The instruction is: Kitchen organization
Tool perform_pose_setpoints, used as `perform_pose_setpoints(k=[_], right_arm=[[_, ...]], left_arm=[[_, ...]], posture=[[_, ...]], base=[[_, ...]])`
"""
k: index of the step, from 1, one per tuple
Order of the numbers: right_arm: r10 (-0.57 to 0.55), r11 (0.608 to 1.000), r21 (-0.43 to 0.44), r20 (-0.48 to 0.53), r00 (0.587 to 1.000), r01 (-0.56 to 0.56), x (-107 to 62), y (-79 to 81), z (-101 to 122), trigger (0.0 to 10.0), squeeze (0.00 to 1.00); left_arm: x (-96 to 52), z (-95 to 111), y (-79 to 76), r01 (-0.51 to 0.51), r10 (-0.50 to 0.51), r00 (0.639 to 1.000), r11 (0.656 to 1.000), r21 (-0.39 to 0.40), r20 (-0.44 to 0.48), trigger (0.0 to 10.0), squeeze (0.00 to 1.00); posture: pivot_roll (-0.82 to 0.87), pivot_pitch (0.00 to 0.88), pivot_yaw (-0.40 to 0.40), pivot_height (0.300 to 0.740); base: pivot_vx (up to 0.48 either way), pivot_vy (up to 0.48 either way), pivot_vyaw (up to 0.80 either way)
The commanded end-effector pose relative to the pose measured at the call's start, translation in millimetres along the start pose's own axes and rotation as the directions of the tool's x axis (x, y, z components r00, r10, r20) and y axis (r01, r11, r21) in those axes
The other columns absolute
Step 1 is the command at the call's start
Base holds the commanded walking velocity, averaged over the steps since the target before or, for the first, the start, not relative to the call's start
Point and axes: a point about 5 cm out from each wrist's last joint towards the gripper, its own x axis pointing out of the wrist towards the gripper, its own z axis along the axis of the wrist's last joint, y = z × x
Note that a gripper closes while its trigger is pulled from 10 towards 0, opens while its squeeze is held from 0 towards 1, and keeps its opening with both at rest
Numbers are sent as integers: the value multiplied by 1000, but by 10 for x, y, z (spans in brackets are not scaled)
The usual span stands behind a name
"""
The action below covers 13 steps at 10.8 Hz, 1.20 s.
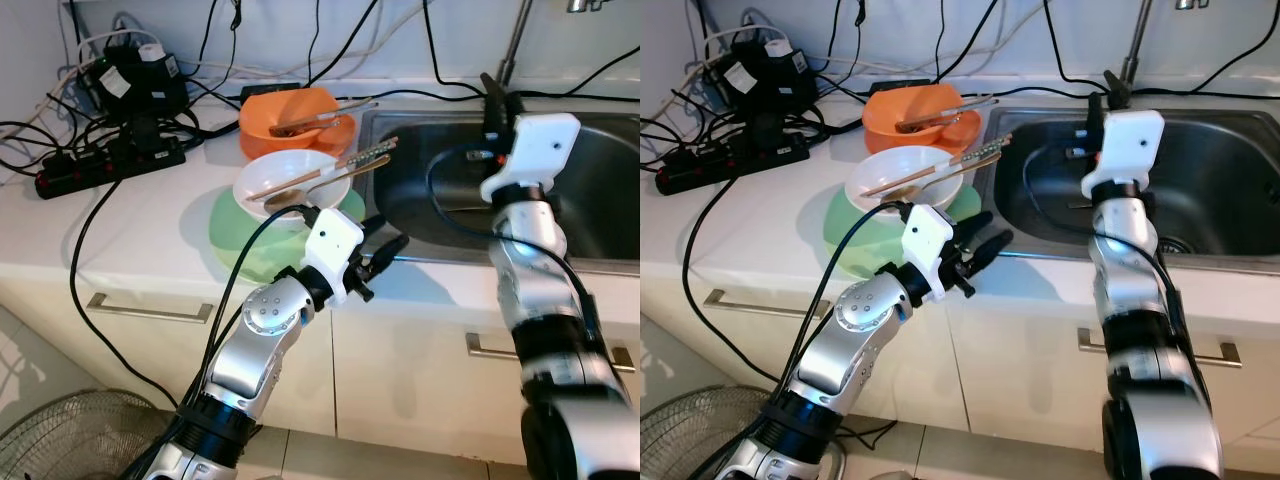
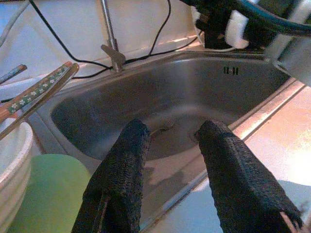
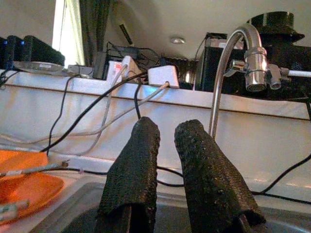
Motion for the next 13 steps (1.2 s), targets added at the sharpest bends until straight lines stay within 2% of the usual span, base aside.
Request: perform_pose_setpoints(k=[1,4,7,9,11,13], right_arm=[[8,1000,15,10,1000,-8,-16,17,52,10000,0],[-1,999,38,-41,999,3,-352,54,26,10000,0],[48,999,5,-119,992,-48,-685,86,-52,10000,0],[41,999,4,-157,987,-41,-822,62,-94,10000,0],[61,998,22,-230,971,-57,-1037,187,-220,10000,0],[44,999,23,-264,964,-39,-1089,205,-305,10000,0]], left_arm=[[6,6,48,-23,23,1000,1000,20,2,10000,0],[8,0,95,-66,65,998,997,33,15,10000,0],[-12,-15,116,-76,76,997,996,36,16,10000,0],[-19,-24,110,-74,73,997,997,35,13,10000,0],[-20,-40,102,-72,71,997,997,36,10,10000,0],[-19,-38,102,-73,73,997,996,43,11,10000,0]], posture=[[13,0,85,740],[5,1,87,740],[-2,12,94,740],[-5,12,97,740],[-5,11,98,740],[-3,0,101,740]], base=[[0,0,0],[0,0,0],[0,0,0],[0,0,0],[0,0,0],[0,0,0]])
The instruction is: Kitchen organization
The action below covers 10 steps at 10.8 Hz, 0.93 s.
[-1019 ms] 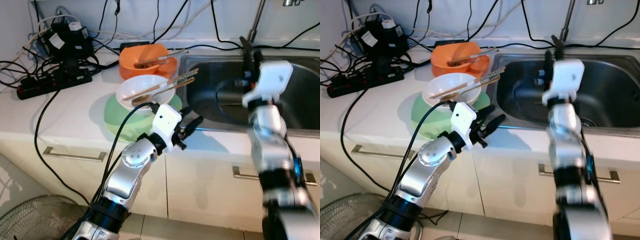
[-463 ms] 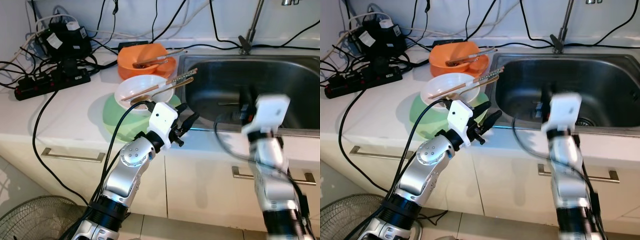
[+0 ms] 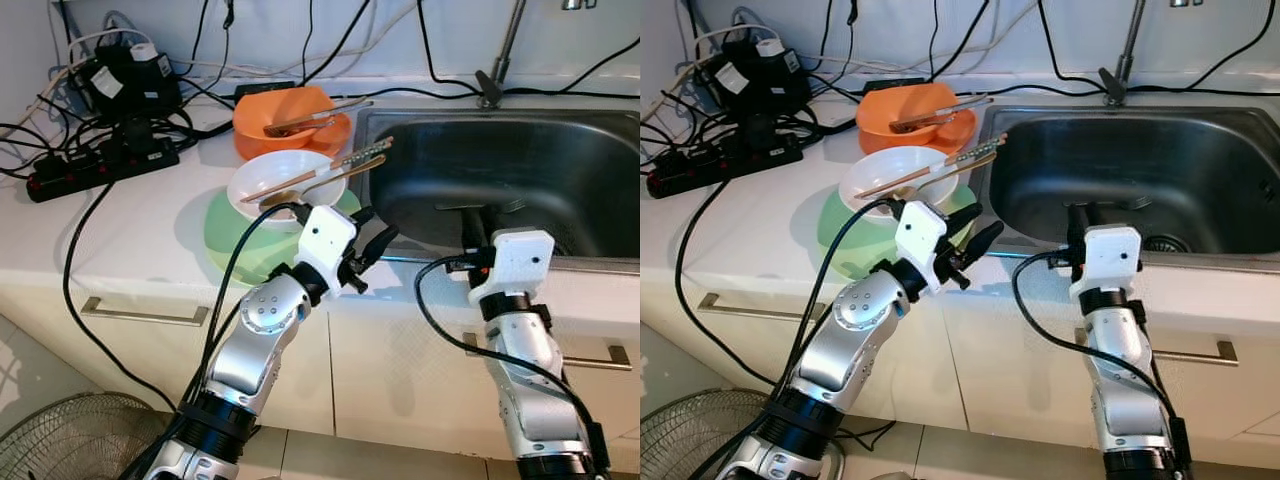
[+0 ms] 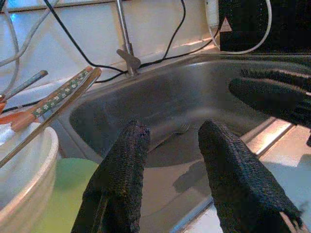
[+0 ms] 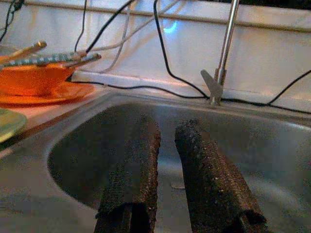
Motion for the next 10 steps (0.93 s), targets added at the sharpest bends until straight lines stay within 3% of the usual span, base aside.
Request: perform_pose_setpoints(k=[1,3,5,7,8,10], right_arm=[[-10,1000,5,-18,1000,10,2,18,-42,10000,0],[-8,1000,16,-18,1000,8,18,74,-45,10000,0],[0,999,32,-17,1000,1,63,148,-59,10000,0],[-1,999,43,-13,1000,2,87,177,-57,10000,0],[1,999,45,-11,1000,-1,103,198,-58,10000,0],[-1,999,52,-1,1000,1,141,214,-53,10000,0]], left_arm=[[-25,-14,41,-14,14,1000,1000,13,-9,10000,0],[-6,82,66,-22,21,1000,999,46,22,10000,0],[116,474,125,-66,41,991,978,199,129,10000,0],[204,774,240,-127,71,977,950,285,200,10000,0],[256,884,297,-153,78,978,899,411,194,10000,0],[420,790,301,-98,81,995,780,618,55,10000,0]], posture=[[-3,0,102,740],[-1,0,101,740],[4,0,104,740],[1,0,108,740],[-4,0,112,740],[-5,0,110,740]], base=[[0,0,0],[0,0,0],[0,0,0],[0,0,0],[0,0,0],[0,0,0]])
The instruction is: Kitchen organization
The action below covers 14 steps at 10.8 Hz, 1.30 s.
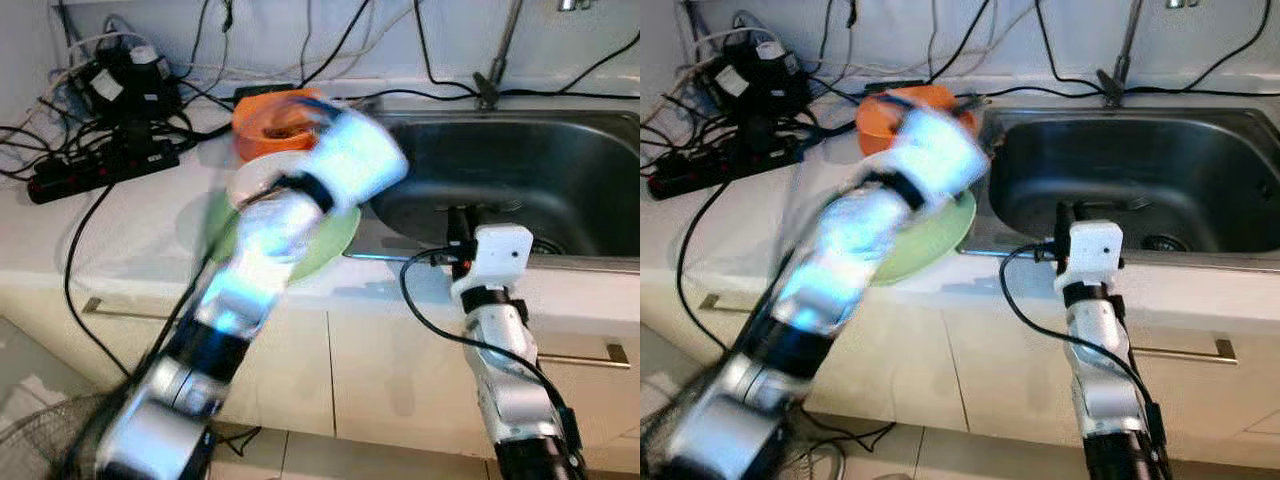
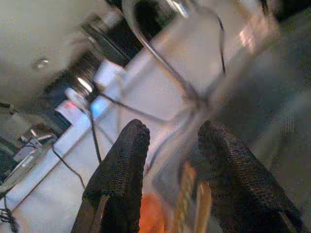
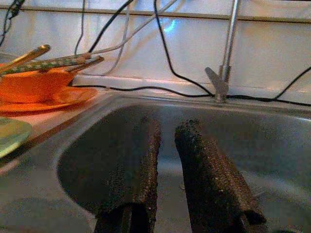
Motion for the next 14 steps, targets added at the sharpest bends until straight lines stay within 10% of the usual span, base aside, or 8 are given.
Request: perform_pose_setpoints(k=[1,5,14], right_arm=[[6,1000,7,0,1000,-6,24,31,3,10000,0],[-3,1000,13,5,1000,3,46,33,13,10000,0],[12,1000,23,1,1000,-12,68,86,11,10000,0]], left_arm=[[90,-23,-51,21,-17,999,996,85,-49,10000,0],[199,-100,-289,68,-50,990,988,138,-131,10000,0],[372,-289,-182,-6,77,959,968,250,-274,10000,0]], posture=[[-3,0,100,740],[-7,0,101,740],[-9,0,107,740]], base=[[0,0,0],[0,0,0],[0,0,0]])
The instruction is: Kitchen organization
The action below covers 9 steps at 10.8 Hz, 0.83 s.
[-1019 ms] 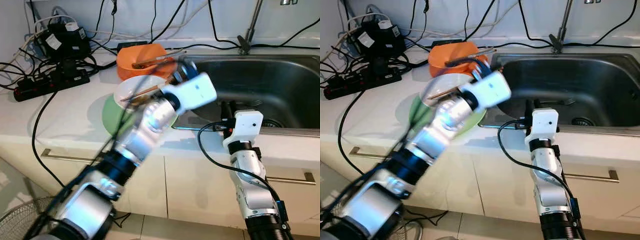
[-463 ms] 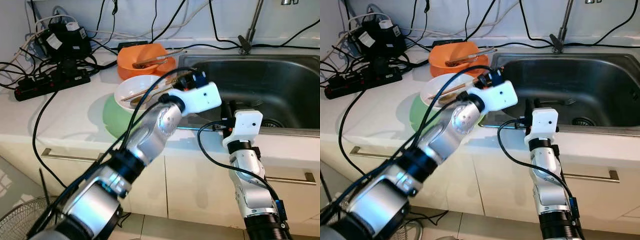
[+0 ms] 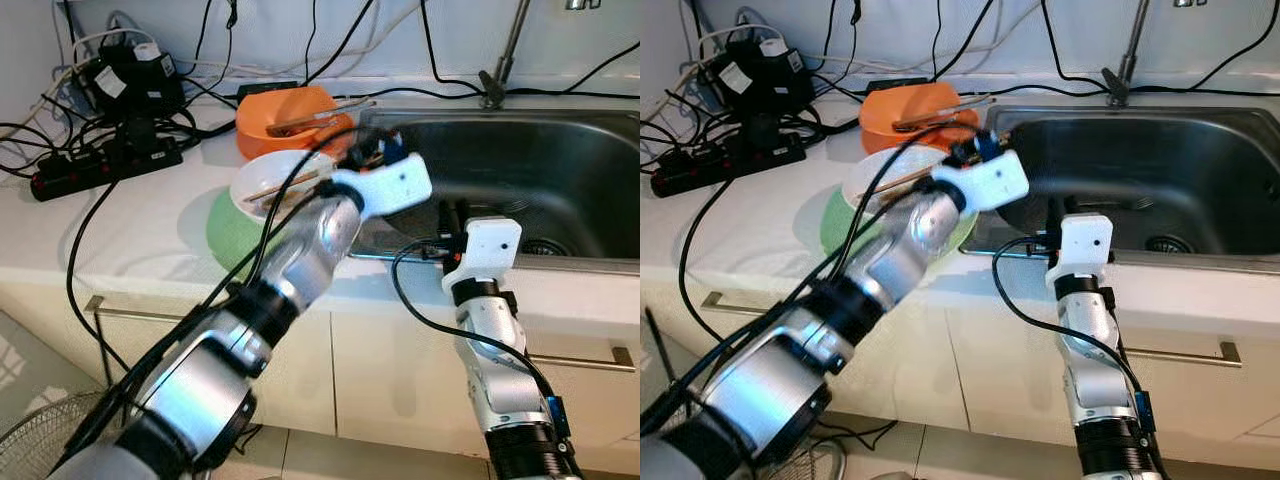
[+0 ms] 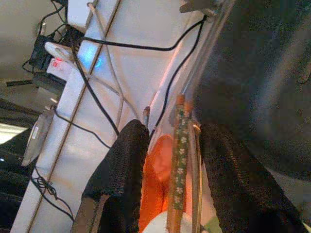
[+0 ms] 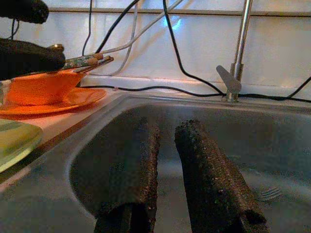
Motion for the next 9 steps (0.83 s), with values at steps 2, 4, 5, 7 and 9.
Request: perform_pose_setpoints(k=[2,4,5,7,9], right_arm=[[3,1000,8,-1,1000,-3,9,29,6,10000,0],[0,1000,10,0,1000,0,8,35,6,10000,0],[-1,1000,10,-1,1000,1,5,33,4,10000,0],[-2,1000,8,-1,1000,2,11,28,2,10000,0],[-1,1000,9,4,1000,1,25,42,14,10000,0]], left_arm=[[42,-28,39,-17,17,1000,1000,0,-26,10000,0],[68,-34,39,-24,23,999,1000,-11,-35,9725,0],[73,-40,28,-20,19,999,1000,-19,-37,980,0],[74,-46,-15,-3,2,999,1000,-30,-37,0,0],[76,-46,-20,-1,0,999,999,-32,-33,0,0]], posture=[[-11,0,110,740],[-14,0,113,740],[-13,0,112,740],[-11,0,112,740],[-16,0,115,740]], base=[[0,0,0],[0,0,0],[0,0,0],[0,0,0],[0,0,0]])
